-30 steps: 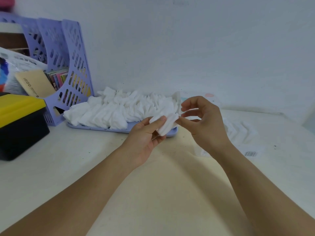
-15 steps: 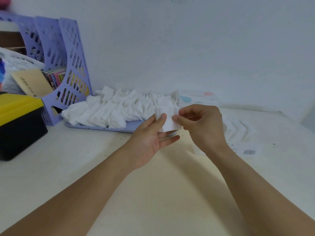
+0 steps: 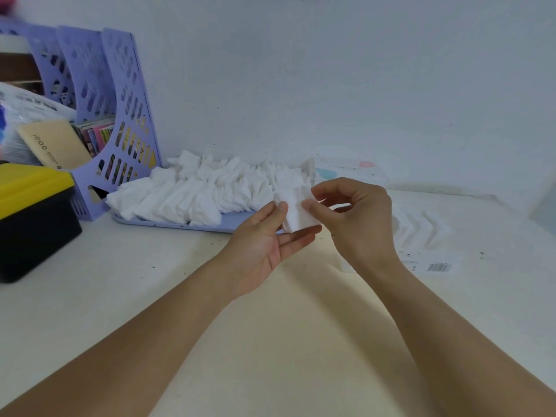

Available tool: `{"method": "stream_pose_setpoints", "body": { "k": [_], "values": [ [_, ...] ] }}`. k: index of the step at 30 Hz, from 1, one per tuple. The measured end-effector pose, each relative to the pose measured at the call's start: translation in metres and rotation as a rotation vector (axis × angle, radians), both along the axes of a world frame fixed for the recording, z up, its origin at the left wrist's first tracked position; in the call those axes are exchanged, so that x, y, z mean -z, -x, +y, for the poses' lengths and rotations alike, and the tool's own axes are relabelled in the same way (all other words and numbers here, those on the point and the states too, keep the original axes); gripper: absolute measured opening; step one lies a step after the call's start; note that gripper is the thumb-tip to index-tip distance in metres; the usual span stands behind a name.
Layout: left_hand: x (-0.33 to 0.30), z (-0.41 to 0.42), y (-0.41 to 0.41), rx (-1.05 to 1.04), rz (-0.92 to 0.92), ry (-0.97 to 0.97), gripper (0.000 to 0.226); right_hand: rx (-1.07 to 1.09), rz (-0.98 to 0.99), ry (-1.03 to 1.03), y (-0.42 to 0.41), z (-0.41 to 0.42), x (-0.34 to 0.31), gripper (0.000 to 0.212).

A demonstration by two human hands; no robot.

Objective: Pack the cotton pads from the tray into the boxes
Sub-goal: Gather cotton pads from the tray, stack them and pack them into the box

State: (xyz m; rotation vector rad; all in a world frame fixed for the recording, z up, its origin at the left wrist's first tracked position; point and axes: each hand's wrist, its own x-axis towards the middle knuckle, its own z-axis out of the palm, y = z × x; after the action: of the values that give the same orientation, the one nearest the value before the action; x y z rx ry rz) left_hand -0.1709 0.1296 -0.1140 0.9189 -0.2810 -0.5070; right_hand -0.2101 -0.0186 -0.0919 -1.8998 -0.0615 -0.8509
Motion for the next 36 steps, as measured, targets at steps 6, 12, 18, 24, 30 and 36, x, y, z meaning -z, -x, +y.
{"method": "stream_pose_setpoints", "body": {
  "k": [6,12,18,24,30,36],
  "values": [
    [-0.001,0.001,-0.001,-0.006,0.052,0.029,0.036,-0.029,-0.11,0.04,-0.001,-0.002,0.0,0.013],
    [-0.003,0.005,-0.003,-0.006,0.104,0.071,0.038,-0.175,-0.089,0.237,0.001,-0.003,0.0,0.011],
    [-0.002,0.003,-0.004,-0.047,0.117,0.073,0.035,-0.206,-0.083,-0.022,0.001,-0.002,-0.007,0.006],
    [-0.001,0.003,-0.003,-0.017,0.011,-0.008,0.037,-0.255,0.105,-0.177,-0.005,-0.002,-0.001,0.007],
    [-0.002,0.0,0.001,0.005,-0.023,-0.037,0.037,-0.122,0.083,-0.063,-0.008,-0.004,0.004,0.003],
    [-0.003,0.0,0.003,-0.004,-0.03,-0.038,0.036,-0.048,0.076,0.009,-0.009,-0.004,0.005,0.009]
  ]
}}
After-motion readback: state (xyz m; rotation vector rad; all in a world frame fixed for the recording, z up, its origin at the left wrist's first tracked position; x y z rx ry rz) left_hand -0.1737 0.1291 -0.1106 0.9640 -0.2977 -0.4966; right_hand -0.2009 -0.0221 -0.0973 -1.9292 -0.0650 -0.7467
